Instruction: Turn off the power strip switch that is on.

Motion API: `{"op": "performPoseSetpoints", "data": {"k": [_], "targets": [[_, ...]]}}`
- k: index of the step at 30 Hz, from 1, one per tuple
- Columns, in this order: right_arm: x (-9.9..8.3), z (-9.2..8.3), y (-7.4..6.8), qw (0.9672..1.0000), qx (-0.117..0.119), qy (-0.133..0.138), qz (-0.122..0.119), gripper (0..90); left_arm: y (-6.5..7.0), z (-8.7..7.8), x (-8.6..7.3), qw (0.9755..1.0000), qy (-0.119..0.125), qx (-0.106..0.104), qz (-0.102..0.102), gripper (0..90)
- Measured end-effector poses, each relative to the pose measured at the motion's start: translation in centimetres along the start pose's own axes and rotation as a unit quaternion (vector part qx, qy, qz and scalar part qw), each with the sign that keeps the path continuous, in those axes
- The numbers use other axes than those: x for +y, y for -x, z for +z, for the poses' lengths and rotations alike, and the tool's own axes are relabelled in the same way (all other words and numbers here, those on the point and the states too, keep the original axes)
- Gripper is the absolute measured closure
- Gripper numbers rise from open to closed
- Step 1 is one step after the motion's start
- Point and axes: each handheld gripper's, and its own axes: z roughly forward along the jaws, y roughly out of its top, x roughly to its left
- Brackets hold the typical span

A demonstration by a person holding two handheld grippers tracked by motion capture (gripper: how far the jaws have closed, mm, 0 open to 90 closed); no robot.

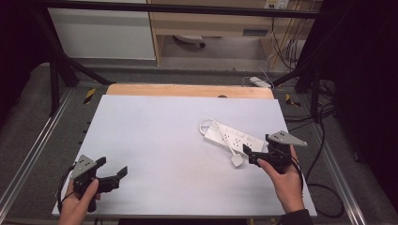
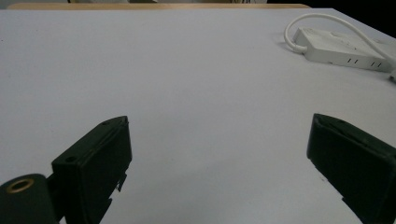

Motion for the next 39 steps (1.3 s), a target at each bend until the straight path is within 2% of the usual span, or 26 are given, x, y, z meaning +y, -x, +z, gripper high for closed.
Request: {"op": "performPoseSetpoints", "data": {"k": [3,20,22,24,26,29,33,38,39], "targets": [[0.2,0.0,0.0,1.0000,0.001,0.001,0.002,5.4,0.0,0.0,0.0,1.0000,-0.001,0.000,0.001,6.6],[1.7,1.1,1.0,0.9998,-0.008,0.014,0.015,19.8,0.1,0.2,-0.1,1.0000,-0.006,0.000,0.003,6.6],[2.0,1.3,1.1,0.9997,-0.007,0.016,0.017,26.6,0.1,0.2,-0.1,1.0000,-0.006,-0.001,0.004,6.6],[2.0,1.4,1.2,0.9997,-0.006,0.016,0.017,29.0,0.1,0.1,-0.1,1.0000,-0.007,-0.001,0.006,6.6],[2.3,1.8,1.5,0.9997,-0.011,0.012,0.016,37.8,0.1,0.2,-0.1,1.0000,-0.007,-0.001,0.006,6.6],[2.6,2.2,1.7,0.9997,-0.018,0.010,0.012,45.5,0.1,0.2,-0.1,0.9999,-0.007,-0.002,0.008,6.6],[3.0,2.7,1.9,0.9995,-0.021,0.013,0.017,53.3,0.2,0.2,-0.1,0.9999,-0.008,-0.002,0.008,6.6],[3.2,3.1,1.9,0.9994,-0.027,0.016,0.011,60.2,0.2,0.2,-0.1,0.9999,-0.010,-0.004,0.011,6.6],[3.3,3.3,2.0,0.9994,-0.030,0.015,0.010,64.8,0.2,0.2,-0.1,0.9998,-0.012,-0.005,0.012,6.6]]}}
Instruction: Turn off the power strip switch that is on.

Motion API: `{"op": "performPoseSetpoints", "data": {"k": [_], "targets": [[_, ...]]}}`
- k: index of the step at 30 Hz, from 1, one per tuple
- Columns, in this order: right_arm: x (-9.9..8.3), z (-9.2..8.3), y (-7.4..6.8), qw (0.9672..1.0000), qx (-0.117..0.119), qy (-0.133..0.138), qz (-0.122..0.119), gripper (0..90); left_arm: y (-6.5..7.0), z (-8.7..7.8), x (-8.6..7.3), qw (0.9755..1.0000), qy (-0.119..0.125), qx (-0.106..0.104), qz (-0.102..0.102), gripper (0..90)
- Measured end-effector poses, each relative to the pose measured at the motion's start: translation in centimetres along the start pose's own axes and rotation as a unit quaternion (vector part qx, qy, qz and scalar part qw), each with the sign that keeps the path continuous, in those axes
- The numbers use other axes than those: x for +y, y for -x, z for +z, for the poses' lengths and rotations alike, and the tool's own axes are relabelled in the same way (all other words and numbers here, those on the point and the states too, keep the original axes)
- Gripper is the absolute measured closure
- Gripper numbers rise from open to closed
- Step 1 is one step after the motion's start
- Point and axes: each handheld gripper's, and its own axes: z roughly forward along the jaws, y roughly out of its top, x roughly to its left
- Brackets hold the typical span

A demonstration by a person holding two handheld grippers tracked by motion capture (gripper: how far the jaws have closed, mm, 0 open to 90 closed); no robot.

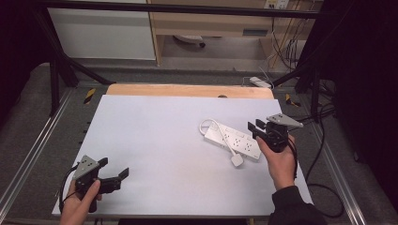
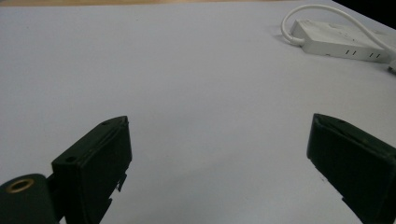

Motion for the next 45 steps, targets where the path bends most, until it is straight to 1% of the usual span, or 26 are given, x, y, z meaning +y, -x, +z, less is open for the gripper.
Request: {"op": "performPoseSetpoints", "data": {"k": [1,3,4,5,6,7,8,10,13,14,15,21,22,24,27,29,30,34,37,45], "targets": [[0.0,0.0,0.0,1.0000,0.000,0.000,0.000,64.8,0.0,0.0,0.0,1.0000,0.000,0.000,0.000,6.6],[0.0,0.2,0.1,1.0000,-0.001,0.001,0.000,68.5,0.0,0.0,0.0,1.0000,0.000,0.000,0.000,6.6],[0.0,0.5,0.2,1.0000,-0.003,0.001,-0.002,72.1,0.0,0.0,0.0,1.0000,0.000,0.000,0.000,6.6],[0.0,0.5,0.2,1.0000,-0.003,0.001,-0.002,72.1,0.0,0.0,0.0,1.0000,-0.001,0.000,0.001,6.6],[0.0,0.8,0.4,1.0000,-0.002,0.001,-0.002,76.2,0.0,0.0,0.0,1.0000,-0.001,-0.001,0.001,6.7],[0.0,0.8,0.4,1.0000,-0.002,0.001,-0.002,76.2,0.0,0.0,0.0,1.0000,-0.001,-0.001,0.000,6.7],[0.0,1.2,0.5,1.0000,-0.002,0.000,0.000,80.5,0.1,0.1,0.0,1.0000,-0.001,-0.001,0.001,6.7],[-0.1,1.4,0.5,1.0000,-0.001,-0.001,0.003,82.1,0.1,0.1,0.0,1.0000,-0.001,-0.001,0.002,6.7],[-0.1,2.2,0.7,1.0000,-0.003,-0.002,0.001,87.2,0.1,0.1,0.0,1.0000,-0.001,-0.001,0.002,6.7],[-0.1,2.2,0.7,1.0000,-0.003,-0.002,0.001,87.2,0.1,0.1,0.0,1.0000,-0.001,-0.002,0.002,6.7],[-0.1,2.5,0.7,1.0000,-0.003,-0.006,-0.002,88.5,0.1,0.1,0.0,1.0000,-0.001,-0.002,0.002,6.7],[-0.1,3.5,0.7,0.9997,-0.006,-0.021,-0.012,90.0,0.1,0.1,0.0,1.0000,-0.003,-0.003,0.005,6.7],[-0.1,3.6,0.6,0.9996,-0.006,-0.024,-0.012,90.0,0.1,0.1,0.0,1.0000,-0.003,-0.002,0.003,6.7],[-0.2,4.2,0.6,0.9991,-0.006,-0.036,-0.021,90.0,0.1,0.2,0.0,1.0000,-0.005,-0.001,0.003,6.7],[-0.3,4.5,0.5,0.9990,-0.005,-0.040,-0.021,90.0,0.1,0.2,-0.1,1.0000,-0.007,-0.001,0.003,6.7],[-0.4,4.7,0.5,0.9989,-0.006,-0.043,-0.021,90.0,0.1,0.1,0.0,1.0000,-0.005,0.000,0.004,6.8],[-0.5,4.9,0.5,0.9986,-0.006,-0.048,-0.022,90.0,0.1,0.2,0.0,1.0000,-0.003,0.000,0.003,6.8],[-0.6,5.1,0.6,0.9982,-0.005,-0.054,-0.024,90.0,0.1,0.2,-0.1,1.0000,-0.007,-0.001,0.003,6.8],[-0.7,5.3,0.7,0.9982,-0.005,-0.057,-0.019,90.0,0.1,0.2,0.0,1.0000,-0.005,0.000,0.004,6.8],[-1.0,5.6,0.8,0.9974,-0.005,-0.070,-0.019,90.0,0.2,0.3,-0.1,0.9999,-0.012,-0.001,0.007,6.9]]}}
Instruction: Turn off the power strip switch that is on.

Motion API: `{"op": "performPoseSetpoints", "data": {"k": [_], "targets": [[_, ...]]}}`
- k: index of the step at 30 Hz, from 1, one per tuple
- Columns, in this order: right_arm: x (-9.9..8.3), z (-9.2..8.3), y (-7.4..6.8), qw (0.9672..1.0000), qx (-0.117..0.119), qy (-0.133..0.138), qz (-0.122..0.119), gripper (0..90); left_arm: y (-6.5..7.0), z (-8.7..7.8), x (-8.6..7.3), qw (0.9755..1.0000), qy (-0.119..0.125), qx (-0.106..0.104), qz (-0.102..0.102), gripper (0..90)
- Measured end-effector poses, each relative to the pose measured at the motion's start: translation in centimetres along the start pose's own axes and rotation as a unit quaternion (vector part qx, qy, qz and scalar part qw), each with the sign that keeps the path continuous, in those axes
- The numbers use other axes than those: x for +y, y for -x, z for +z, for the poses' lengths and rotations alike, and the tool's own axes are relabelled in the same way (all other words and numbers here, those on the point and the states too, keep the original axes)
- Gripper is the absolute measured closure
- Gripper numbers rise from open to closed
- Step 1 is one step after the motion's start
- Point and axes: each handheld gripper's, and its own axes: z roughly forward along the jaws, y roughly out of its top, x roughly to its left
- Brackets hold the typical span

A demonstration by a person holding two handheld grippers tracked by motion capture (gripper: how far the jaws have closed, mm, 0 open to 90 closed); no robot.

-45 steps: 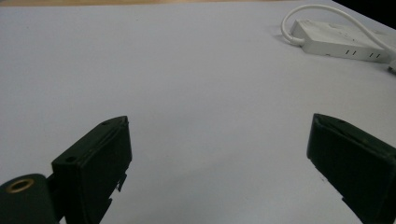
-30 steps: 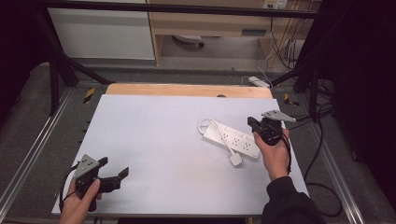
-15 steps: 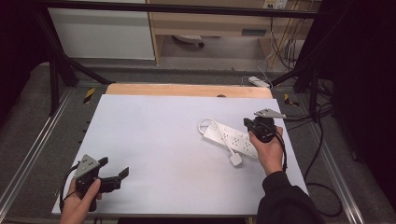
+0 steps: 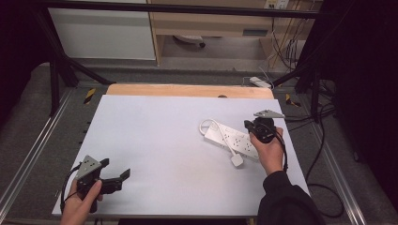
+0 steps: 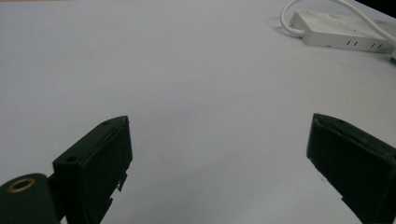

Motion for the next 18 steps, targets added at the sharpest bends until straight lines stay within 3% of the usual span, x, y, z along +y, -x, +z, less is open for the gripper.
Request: {"op": "performPoseSetpoints", "data": {"k": [18], "targets": [[-0.79,0.94,0.16,0.9997,0.003,-0.023,0.006,90.0,0.06,-0.01,0.01,1.0000,-0.001,-0.002,0.003,6.9]]}}
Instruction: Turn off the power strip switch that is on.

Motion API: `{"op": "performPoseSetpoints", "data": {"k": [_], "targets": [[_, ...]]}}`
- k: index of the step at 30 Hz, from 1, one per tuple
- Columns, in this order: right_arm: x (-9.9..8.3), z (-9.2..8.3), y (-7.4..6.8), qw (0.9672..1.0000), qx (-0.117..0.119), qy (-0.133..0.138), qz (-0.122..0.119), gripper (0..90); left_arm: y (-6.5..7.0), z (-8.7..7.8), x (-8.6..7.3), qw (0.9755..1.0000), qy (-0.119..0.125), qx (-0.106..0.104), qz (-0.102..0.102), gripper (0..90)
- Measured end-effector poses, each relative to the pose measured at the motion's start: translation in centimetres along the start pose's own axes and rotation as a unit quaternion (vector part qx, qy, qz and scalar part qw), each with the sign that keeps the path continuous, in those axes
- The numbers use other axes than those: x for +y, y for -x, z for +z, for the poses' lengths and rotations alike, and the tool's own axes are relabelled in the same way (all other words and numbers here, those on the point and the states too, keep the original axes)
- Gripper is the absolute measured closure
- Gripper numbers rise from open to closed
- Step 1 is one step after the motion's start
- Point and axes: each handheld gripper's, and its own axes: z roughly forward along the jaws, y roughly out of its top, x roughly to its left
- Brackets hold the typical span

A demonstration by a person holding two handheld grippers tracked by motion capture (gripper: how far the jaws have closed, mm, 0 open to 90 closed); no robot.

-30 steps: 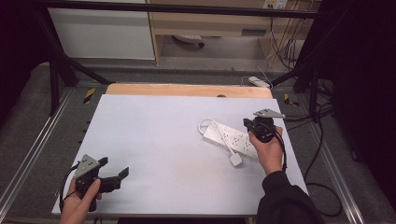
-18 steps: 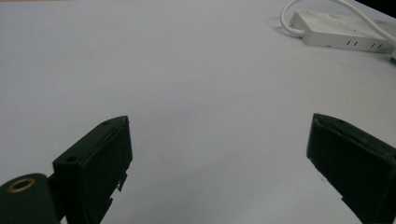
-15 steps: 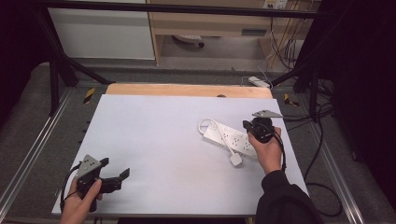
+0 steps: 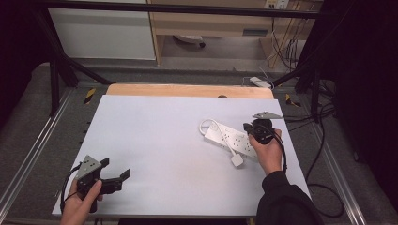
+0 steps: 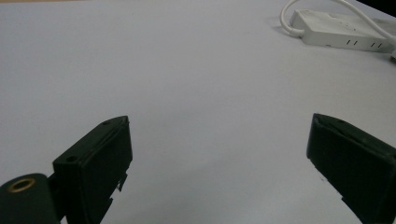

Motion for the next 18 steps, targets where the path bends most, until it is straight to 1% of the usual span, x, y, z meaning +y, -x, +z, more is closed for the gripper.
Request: {"op": "performPoseSetpoints", "data": {"k": [10,18], "targets": [[-0.6,0.9,-0.1,0.9999,-0.002,-0.014,0.007,90.0,0.0,0.0,0.0,1.0000,-0.002,0.000,0.001,6.9],[-1.3,1.3,0.3,0.9997,-0.008,-0.018,0.013,90.0,0.0,0.1,0.0,1.0000,-0.003,-0.001,0.004,6.9]]}}
